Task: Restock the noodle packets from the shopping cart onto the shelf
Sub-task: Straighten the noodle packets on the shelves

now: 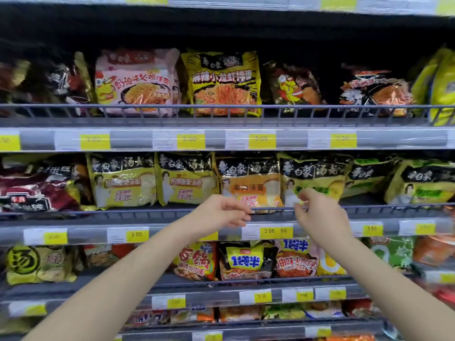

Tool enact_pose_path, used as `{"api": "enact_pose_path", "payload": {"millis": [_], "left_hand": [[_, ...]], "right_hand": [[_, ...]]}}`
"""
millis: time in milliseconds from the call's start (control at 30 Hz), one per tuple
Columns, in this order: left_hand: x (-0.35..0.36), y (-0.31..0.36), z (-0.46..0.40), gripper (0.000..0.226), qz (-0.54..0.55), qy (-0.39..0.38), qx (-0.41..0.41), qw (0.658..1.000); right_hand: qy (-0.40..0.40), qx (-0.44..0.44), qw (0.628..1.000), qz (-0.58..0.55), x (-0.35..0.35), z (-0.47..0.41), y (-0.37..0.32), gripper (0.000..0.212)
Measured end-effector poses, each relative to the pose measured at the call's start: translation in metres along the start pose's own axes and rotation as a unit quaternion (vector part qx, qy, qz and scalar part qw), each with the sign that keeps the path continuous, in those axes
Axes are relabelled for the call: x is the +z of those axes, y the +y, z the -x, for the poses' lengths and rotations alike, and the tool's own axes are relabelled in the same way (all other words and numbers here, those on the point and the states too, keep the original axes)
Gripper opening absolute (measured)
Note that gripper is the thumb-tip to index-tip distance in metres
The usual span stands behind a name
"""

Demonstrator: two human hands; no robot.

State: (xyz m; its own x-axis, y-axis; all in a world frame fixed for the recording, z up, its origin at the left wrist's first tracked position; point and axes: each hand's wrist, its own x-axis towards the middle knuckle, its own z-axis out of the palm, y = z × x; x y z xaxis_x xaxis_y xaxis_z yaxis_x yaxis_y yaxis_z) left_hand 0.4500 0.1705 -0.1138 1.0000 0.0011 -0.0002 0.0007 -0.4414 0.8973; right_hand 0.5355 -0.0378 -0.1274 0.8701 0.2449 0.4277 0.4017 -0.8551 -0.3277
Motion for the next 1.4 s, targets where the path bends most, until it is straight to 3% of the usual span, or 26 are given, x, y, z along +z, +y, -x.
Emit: {"api": "enact_pose_path", "payload": {"millis": [133, 267, 567, 700, 767, 1033, 1133, 1300, 1400], "left_hand": [[-0.042, -0.047, 0.049, 0.016, -0.036, -0.084, -0.065, 0.994], [-0.072, -0.103, 0.079, 0.023, -0.103, -0.093, -0.119, 0.983], [-0.092, -0.213, 0.052, 0.032, -0.135, 0.067, -0.159, 0.976], [-0.082, -0.267, 0.019, 0.07, -0.129, 0.118, -0.1, 0.98], [-0.076, -0.289, 0.007, 0.073, -0.135, 0.132, -0.076, 0.979], [-0.048, -0.333, -0.001, 0.02, -0.168, 0.208, 0.034, 0.963], [-0.045, -0.336, -0.001, 0.022, -0.129, 0.209, 0.057, 0.968], [-0.042, -0.339, 0.004, 0.016, -0.138, 0.225, 0.071, 0.962], [-0.044, -0.339, 0.009, 0.029, -0.144, 0.224, 0.07, 0.961]], "right_hand": [[-0.029, -0.018, 0.999, -0.039, 0.018, 0.039, -0.066, 0.021], [-0.071, -0.024, 0.996, -0.041, 0.06, 0.071, -0.112, 0.023], [-0.091, 0.022, 0.996, -0.012, 0.186, 0.099, -0.135, 0.018], [-0.033, -0.003, 0.998, 0.047, 0.232, 0.105, -0.127, 0.017], [0.001, -0.005, 0.998, 0.067, 0.251, 0.106, -0.122, 0.015], [0.095, -0.038, 0.994, 0.047, 0.307, 0.113, -0.115, 0.019], [0.134, -0.031, 0.991, 0.0, 0.315, 0.111, -0.113, 0.017], [0.134, -0.02, 0.99, -0.039, 0.318, 0.105, -0.115, 0.022], [0.122, -0.027, 0.991, -0.037, 0.316, 0.101, -0.117, 0.022]]}}
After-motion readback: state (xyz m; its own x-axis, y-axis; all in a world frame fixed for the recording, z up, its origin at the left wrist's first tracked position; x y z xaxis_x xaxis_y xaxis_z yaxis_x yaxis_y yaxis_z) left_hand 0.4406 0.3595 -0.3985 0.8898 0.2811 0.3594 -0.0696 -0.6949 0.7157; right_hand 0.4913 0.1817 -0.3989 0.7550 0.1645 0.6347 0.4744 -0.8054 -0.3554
